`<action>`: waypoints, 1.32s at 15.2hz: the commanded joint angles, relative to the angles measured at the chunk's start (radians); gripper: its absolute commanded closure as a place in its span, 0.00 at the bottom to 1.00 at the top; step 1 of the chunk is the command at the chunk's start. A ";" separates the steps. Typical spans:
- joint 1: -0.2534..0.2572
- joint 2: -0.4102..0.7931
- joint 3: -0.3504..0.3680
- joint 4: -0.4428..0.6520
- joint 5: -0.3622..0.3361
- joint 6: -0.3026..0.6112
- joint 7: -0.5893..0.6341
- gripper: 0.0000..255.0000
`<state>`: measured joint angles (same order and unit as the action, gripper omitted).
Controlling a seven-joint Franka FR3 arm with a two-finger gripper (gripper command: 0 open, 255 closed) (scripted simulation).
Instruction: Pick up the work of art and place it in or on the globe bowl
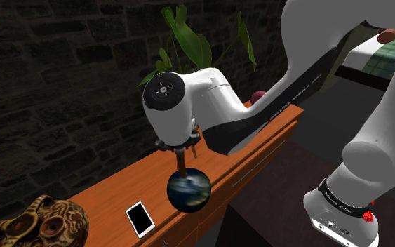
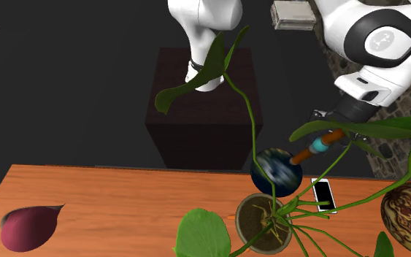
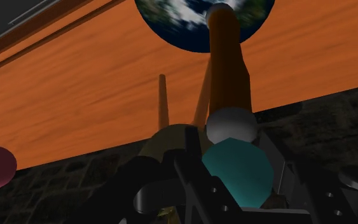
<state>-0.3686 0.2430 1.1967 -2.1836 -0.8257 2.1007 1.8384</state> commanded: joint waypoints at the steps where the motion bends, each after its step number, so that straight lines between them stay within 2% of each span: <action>1: 0.030 0.035 -0.027 0.000 -0.040 0.000 0.032 1.00; 10: 0.126 0.152 -0.130 -0.008 -0.180 0.017 0.145 1.00; 18: 0.130 0.156 -0.134 -0.008 -0.185 0.018 0.149 1.00; 19: 0.130 0.156 -0.134 -0.008 -0.185 0.018 0.149 0.00; 20: 0.130 0.156 -0.134 -0.008 -0.185 0.018 0.149 0.00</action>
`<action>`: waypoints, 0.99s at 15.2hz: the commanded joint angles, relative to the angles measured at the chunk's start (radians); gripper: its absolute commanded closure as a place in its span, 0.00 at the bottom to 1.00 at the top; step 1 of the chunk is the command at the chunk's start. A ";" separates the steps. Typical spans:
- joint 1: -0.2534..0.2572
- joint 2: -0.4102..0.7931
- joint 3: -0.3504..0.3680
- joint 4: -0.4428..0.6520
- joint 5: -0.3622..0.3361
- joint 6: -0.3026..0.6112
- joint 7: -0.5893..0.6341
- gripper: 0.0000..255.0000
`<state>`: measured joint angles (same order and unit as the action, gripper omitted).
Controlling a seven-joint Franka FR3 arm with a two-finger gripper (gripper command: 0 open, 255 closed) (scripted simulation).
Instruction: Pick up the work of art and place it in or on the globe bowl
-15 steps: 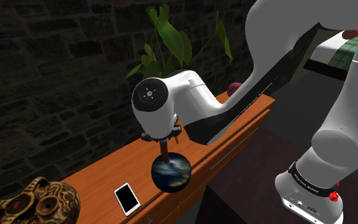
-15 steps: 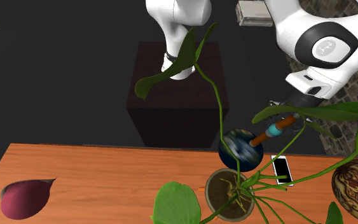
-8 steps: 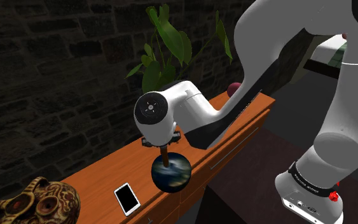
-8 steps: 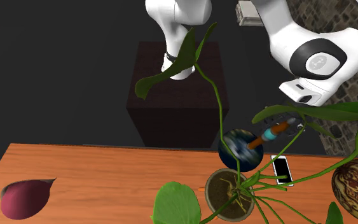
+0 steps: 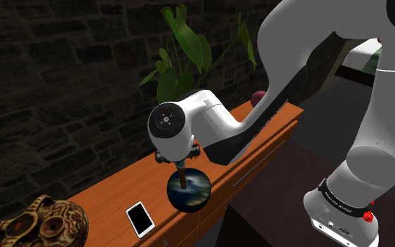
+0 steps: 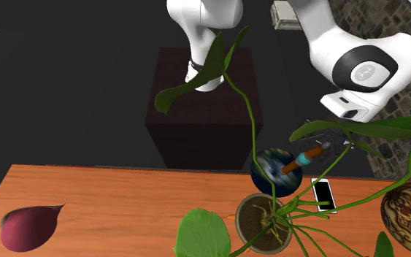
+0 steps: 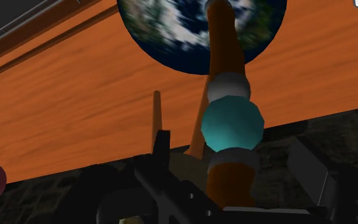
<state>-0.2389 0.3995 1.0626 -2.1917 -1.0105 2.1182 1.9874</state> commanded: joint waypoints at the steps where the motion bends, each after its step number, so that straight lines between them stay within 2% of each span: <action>1: 0.000 0.000 0.000 0.000 0.000 0.000 0.000 0.00; 4: 0.000 0.000 0.000 0.000 0.000 0.000 0.000 0.00; 8: -0.056 -0.105 0.108 0.009 0.138 -0.039 -0.071 0.00; 15: -0.056 -0.105 0.108 0.009 0.138 -0.039 -0.071 0.00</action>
<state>-0.2944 0.2942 1.1704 -2.1827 -0.8725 2.0796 1.9168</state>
